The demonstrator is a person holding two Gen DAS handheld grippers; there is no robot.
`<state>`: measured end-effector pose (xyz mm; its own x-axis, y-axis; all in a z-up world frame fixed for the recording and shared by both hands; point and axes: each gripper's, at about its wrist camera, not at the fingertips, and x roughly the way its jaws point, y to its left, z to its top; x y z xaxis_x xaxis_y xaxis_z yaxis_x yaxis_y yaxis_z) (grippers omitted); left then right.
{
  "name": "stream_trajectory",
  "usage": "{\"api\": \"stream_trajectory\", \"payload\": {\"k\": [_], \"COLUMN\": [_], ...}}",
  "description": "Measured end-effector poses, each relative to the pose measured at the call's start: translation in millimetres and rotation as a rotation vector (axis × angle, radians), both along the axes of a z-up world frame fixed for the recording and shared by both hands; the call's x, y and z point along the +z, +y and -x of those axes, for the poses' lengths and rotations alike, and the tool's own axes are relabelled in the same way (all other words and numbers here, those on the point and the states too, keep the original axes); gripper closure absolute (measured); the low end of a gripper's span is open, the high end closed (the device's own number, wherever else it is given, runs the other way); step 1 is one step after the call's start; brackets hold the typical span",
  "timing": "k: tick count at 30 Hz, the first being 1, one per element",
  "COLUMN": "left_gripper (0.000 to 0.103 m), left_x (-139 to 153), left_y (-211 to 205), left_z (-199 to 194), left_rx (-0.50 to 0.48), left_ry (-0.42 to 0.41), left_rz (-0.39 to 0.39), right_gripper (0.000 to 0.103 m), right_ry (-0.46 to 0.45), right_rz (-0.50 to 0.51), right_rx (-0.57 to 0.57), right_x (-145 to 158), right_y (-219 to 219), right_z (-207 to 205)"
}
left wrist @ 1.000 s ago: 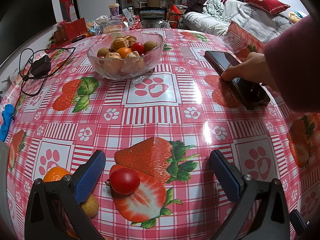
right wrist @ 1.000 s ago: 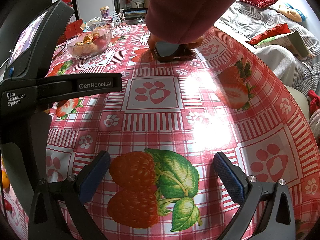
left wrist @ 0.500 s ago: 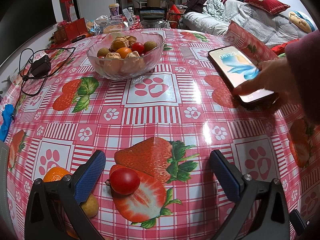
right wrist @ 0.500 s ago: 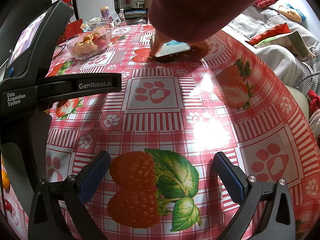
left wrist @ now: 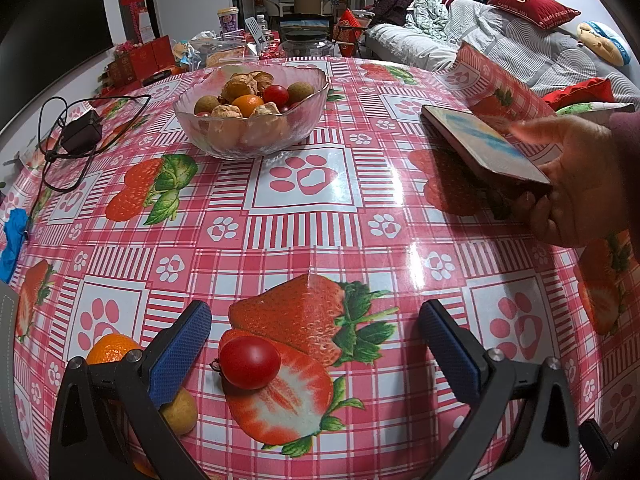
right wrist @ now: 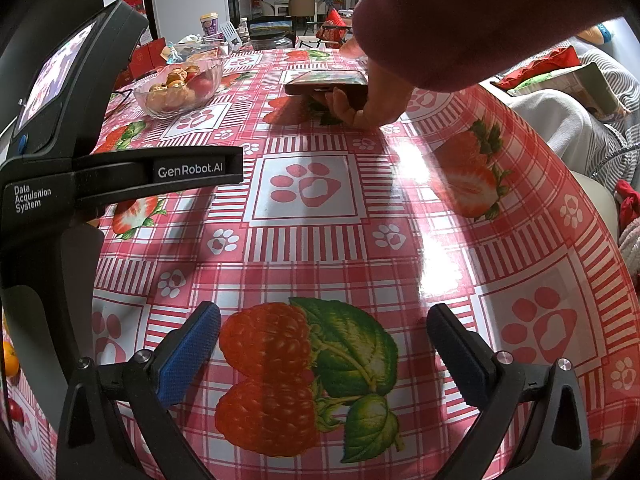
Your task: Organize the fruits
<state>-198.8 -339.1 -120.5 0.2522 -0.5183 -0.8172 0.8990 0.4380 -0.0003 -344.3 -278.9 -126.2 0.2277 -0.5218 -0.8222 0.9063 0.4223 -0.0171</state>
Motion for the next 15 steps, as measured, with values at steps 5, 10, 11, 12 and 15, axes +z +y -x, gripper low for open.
{"api": "stream_trajectory", "payload": {"k": [5,10,11,12,15], "left_gripper": [0.000,0.000,0.000,0.000,0.000], "left_x": [0.0,-0.4,-0.3,-0.3,-0.3], "left_y": [0.0,0.3,0.2,0.2,0.2], "left_z": [-0.1,1.5,1.3,1.3,1.3], "left_rx": [0.000,0.000,0.000,0.000,0.000], "left_ry": [0.000,0.000,0.000,0.000,0.000], "left_rz": [0.000,0.000,0.000,0.000,0.000], "right_gripper": [0.000,0.000,0.000,0.000,0.000], "right_ry": [0.000,0.000,0.000,0.000,0.000], "right_rz": [0.000,0.000,0.000,0.000,0.000], "right_rx": [0.000,0.000,0.000,0.000,0.000], "right_x": [-0.1,-0.1,-0.1,-0.1,-0.1], "right_y": [0.1,0.1,0.1,0.1,0.1], "right_z": [-0.3,0.1,0.0,0.3,0.2]}}
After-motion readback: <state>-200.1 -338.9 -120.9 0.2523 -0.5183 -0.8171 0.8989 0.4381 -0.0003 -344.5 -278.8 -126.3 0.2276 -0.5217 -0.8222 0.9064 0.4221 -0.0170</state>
